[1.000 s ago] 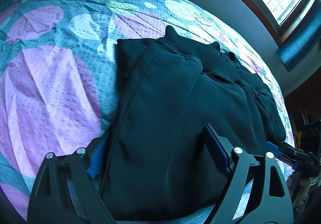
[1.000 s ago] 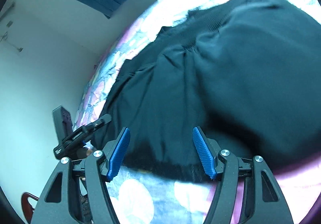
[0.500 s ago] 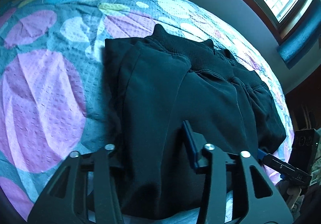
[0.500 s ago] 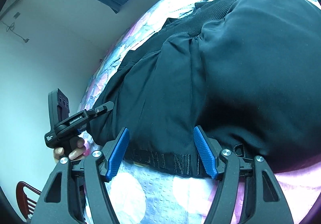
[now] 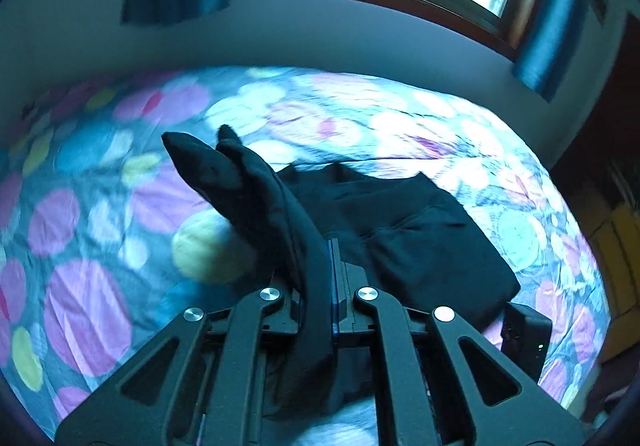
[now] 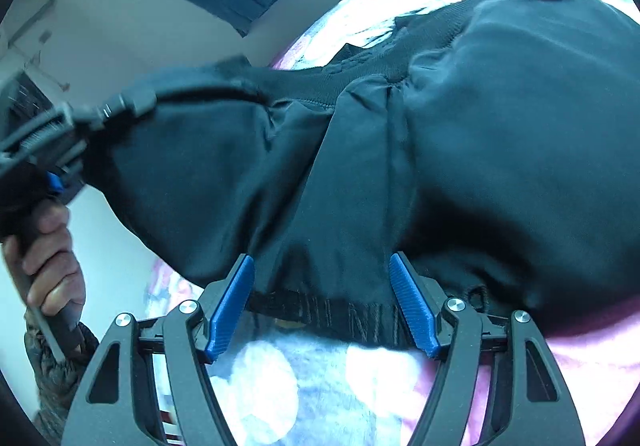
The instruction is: Fold small clothes
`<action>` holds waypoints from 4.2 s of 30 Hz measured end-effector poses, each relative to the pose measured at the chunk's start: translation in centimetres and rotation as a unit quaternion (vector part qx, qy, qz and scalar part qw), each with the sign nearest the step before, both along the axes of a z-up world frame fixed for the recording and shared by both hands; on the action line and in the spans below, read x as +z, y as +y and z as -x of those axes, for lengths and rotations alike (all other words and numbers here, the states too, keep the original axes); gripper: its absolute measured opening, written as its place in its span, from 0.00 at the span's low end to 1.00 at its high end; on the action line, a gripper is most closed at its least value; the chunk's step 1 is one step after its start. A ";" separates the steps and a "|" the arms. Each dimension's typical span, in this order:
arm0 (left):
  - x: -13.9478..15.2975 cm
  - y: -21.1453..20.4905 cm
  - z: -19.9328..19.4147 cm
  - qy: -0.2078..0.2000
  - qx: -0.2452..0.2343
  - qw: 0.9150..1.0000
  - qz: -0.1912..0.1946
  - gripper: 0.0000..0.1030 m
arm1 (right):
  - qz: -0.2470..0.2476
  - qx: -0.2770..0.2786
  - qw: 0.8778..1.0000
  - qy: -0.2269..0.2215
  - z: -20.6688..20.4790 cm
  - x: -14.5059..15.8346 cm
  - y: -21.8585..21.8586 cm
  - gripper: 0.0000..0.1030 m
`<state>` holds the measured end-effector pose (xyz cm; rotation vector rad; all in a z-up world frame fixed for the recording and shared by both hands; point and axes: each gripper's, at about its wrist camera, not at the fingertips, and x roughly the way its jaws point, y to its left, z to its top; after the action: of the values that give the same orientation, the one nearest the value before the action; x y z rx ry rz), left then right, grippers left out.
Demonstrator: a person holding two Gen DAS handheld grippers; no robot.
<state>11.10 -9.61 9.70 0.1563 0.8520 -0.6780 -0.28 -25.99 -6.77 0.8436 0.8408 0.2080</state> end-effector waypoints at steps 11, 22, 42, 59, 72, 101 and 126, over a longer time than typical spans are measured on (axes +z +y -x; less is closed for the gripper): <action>-8.2 -15.9 7.1 -0.015 -0.071 0.992 -0.104 0.07 | 0.008 -0.049 0.999 0.004 9.6 1.3 -8.3 0.67; -12.3 -17.8 9.1 -0.038 -0.064 0.990 -0.119 0.29 | -0.043 -0.091 0.995 -0.006 14.1 0.3 -12.1 0.67; -10.0 -1.7 14.5 -0.157 0.023 0.987 -0.036 0.91 | -0.061 -0.075 0.995 -0.039 11.4 4.4 -13.1 0.68; -13.1 0.8 11.6 -0.089 0.048 0.994 -0.039 0.91 | 0.009 0.001 0.997 0.079 -2.3 2.5 -9.0 0.26; -13.3 -0.5 9.9 -0.044 0.043 0.998 -0.003 0.93 | 0.001 -0.075 0.996 -0.038 4.0 7.4 -15.6 0.16; -15.1 -2.3 8.8 0.003 0.031 0.999 -0.016 0.94 | 0.020 -0.096 0.995 -0.028 12.9 3.6 -17.8 0.14; -15.9 -2.4 7.7 0.040 0.015 0.999 -0.004 0.95 | -0.078 -0.121 0.990 -0.015 14.9 -3.4 -20.4 0.15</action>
<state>3.36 -11.99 -6.18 0.1230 0.9318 -0.6557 -15.17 -46.40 -10.13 1.0778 0.6938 0.0732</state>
